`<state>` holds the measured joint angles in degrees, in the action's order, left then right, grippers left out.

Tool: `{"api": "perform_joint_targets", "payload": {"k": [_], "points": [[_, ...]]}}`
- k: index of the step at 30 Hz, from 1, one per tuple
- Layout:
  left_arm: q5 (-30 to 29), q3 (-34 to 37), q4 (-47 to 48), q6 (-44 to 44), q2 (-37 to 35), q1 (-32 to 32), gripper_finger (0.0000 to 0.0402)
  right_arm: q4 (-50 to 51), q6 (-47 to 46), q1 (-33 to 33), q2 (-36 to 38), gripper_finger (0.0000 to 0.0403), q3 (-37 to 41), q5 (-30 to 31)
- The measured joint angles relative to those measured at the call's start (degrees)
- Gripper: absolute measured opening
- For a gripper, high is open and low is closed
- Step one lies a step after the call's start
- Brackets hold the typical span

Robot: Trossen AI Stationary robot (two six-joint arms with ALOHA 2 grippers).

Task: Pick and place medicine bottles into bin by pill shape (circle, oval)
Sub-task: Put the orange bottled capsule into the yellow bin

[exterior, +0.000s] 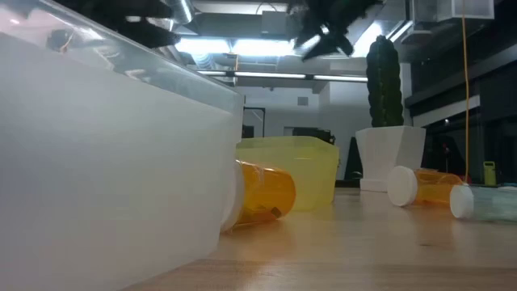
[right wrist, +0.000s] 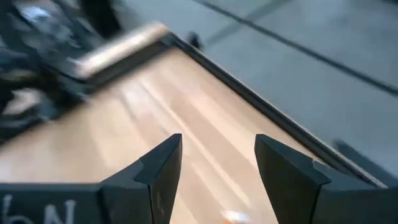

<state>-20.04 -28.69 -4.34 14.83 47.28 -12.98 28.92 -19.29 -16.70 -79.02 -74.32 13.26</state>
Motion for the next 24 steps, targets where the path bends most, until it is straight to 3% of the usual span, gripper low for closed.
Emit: {"api": "perform_joint_targets", "payload": {"k": [6,24], "points": [[0.77,-13.03,6.19,2.43,12.86,5.17,0.0243,11.93,-0.19,-3.05,2.46,0.0205,0.0,-0.29],[25.88,-42.3,22.77,-9.56,45.23,24.14,0.0243,41.5,-1.47,-3.37,3.08,0.0205,0.0,-1.11]]}}
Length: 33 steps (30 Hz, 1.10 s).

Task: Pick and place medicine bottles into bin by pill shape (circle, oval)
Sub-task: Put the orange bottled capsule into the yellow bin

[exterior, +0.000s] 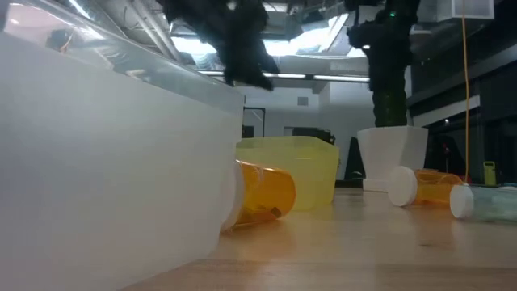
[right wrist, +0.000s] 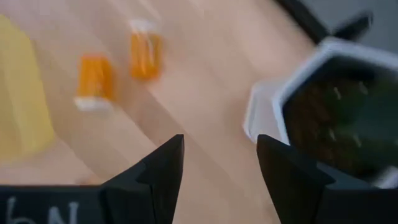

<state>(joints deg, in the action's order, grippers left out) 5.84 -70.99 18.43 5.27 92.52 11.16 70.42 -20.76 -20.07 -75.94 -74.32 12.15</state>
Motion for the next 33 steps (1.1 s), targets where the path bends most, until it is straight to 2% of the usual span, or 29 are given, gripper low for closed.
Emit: {"api": "perform_joint_targets", "payload": {"k": [6,11,18,24,29,33], "points": [[0.79,-5.73,1.41,-1.43,9.12,3.63,0.0243,2.38,0.01,0.9,0.0,0.0205,0.0,-0.14],[0.24,-9.28,6.94,-1.39,10.61,4.7,0.0243,1.65,0.04,2.01,0.0,0.0205,0.0,-0.07],[-4.73,-10.02,15.16,-1.19,2.52,2.08,0.0243,-5.61,3.21,3.51,0.0,0.0205,0.0,-0.33],[-5.17,-10.02,28.04,3.31,-5.95,-2.93,0.0243,-10.83,5.35,6.82,0.0,0.0205,0.0,-7.74],[-8.1,-9.98,34.36,8.17,-10.29,-9.95,0.0243,-11.22,1.16,12.82,0.02,0.0205,0.0,-6.37],[-8.32,-9.36,37.9,11.29,-10.9,-16.08,0.0243,-9.4,-4.69,19.69,0.02,0.0205,0.0,-3.26]]}}
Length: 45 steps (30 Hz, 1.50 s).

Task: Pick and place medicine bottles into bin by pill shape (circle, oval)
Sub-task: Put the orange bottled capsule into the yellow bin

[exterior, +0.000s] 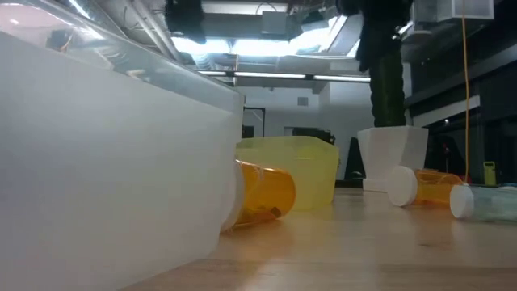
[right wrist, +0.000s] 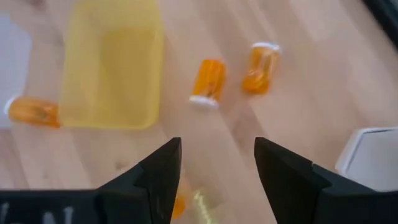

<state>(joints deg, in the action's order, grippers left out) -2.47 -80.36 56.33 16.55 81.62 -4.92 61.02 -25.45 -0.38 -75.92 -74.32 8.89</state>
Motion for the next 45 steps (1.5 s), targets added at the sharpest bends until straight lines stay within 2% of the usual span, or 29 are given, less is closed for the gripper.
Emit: {"api": "perform_joint_targets", "payload": {"k": [6,13,20,24,27,32,38,45], "points": [[-3.36,7.95,-6.2,0.48,3.6,-7.41,0.0243,4.95,-11.02,9.11,0.0,0.0205,1.22,6.11],[-4.1,9.92,-14.18,1.66,7.76,-11.21,0.0243,4.42,-19.31,15.97,0.0,0.0205,3.08,6.53],[-2.95,9.92,-18.24,20.95,10.03,-12.9,0.0243,4.37,-19.62,18.62,-0.09,0.0205,3.41,6.55],[-2.75,9.92,-22.33,29.21,11.31,-14.68,0.0243,4.51,-21.2,19.9,-0.09,0.0205,3.41,6.64],[-1.7,9.92,-26.41,32.76,12.77,-15.99,0.0243,4.54,-22.53,20.92,-0.09,0.0205,3.41,6.6],[-1.24,9.9,-30.56,32.9,15.21,-17.59,0.0243,4.47,-25.52,22.24,-0.09,0.0205,3.41,6.62],[-2.75,5.8,-30.32,35.55,20.97,-18.17,0.0243,4.4,-27.15,23.55,-0.07,0.0205,3.41,6.61],[-4.62,-5.29,-19.91,36.05,29.05,-18.08,0.0243,4.38,-27.05,24.67,-0.07,0.0205,3.41,6.62]]}}
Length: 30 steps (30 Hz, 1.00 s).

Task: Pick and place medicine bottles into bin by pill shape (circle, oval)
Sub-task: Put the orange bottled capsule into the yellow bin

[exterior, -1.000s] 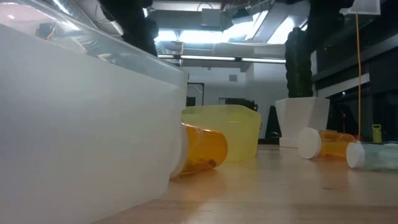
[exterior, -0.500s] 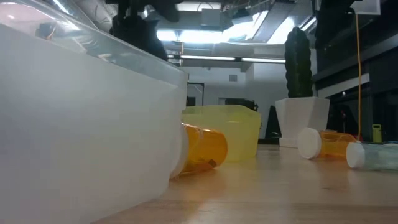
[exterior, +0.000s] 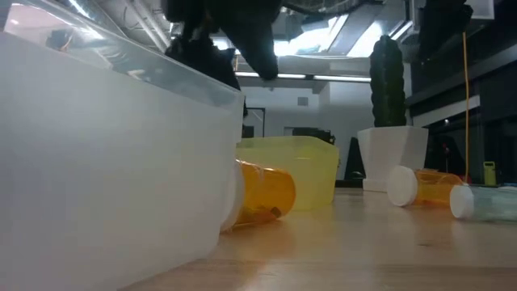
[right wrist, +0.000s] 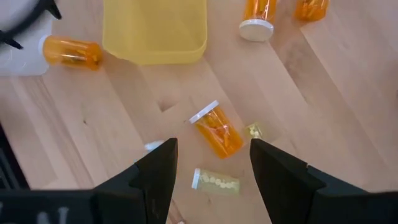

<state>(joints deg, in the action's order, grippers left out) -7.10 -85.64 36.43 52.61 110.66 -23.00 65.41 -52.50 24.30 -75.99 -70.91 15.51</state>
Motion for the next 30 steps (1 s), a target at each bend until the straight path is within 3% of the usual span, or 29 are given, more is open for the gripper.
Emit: {"api": "perform_joint_targets", "payload": {"k": [8,30], "points": [[-0.96,-6.13,5.27,1.34,5.4,0.09,0.0243,-0.01,0.03,1.3,0.0,0.0205,0.0,-0.01],[-1.18,-6.25,3.38,4.25,11.61,0.11,0.0243,0.0,0.42,1.88,0.0,0.0205,0.02,1.4]]}}
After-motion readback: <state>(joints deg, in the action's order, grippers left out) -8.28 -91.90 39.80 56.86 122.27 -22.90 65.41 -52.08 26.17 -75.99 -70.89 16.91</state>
